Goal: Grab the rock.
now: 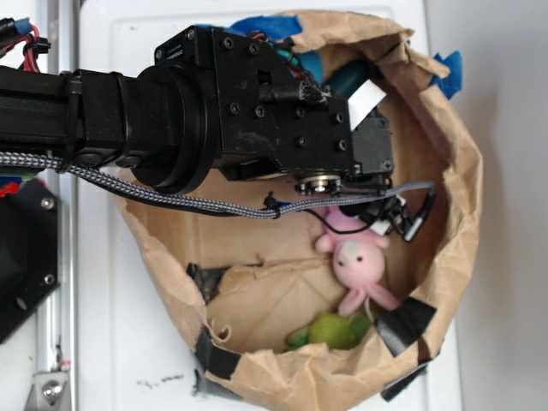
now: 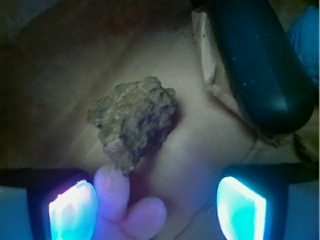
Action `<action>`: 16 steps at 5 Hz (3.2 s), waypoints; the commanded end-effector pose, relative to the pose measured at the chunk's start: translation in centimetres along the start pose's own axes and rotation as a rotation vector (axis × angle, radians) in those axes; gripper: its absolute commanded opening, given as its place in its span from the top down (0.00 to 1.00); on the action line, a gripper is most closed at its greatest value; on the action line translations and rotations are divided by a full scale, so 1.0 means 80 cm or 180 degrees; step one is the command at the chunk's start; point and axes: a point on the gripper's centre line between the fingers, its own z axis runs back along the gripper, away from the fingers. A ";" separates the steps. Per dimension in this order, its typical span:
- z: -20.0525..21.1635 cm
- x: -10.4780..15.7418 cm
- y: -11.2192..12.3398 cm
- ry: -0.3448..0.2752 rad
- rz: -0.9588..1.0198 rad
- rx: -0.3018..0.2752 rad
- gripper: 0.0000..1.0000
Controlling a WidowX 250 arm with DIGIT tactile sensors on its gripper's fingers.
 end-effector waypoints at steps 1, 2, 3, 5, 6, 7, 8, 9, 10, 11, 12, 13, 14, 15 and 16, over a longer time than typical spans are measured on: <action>0.041 0.029 -0.016 -0.0220 0.0029 -0.0258 0.00; 0.045 0.038 -0.020 -0.0247 0.0002 -0.0291 0.00; 0.042 0.044 -0.019 -0.0267 0.0007 -0.0268 0.00; 0.027 0.056 -0.018 -0.0284 -0.0083 -0.0184 0.00; 0.016 0.057 -0.015 -0.0297 -0.0155 -0.0120 0.00; 0.007 0.061 -0.011 -0.0308 -0.0174 -0.0063 0.00; -0.013 0.054 -0.011 -0.0280 -0.0325 0.0017 0.00; -0.027 0.047 -0.009 -0.0247 -0.0433 0.0117 0.02; -0.025 0.048 -0.010 -0.0270 -0.0432 0.0086 1.00; -0.024 0.048 -0.009 -0.0287 -0.0447 0.0084 1.00; -0.021 0.048 -0.008 -0.0267 -0.0443 0.0071 1.00; -0.005 0.048 -0.009 -0.0197 -0.0521 0.0061 1.00; 0.041 0.039 -0.014 0.0274 -0.0823 -0.0065 1.00; 0.102 0.017 -0.018 0.0365 -0.1605 -0.0185 1.00; 0.154 -0.007 -0.019 0.0873 -0.2083 -0.0661 1.00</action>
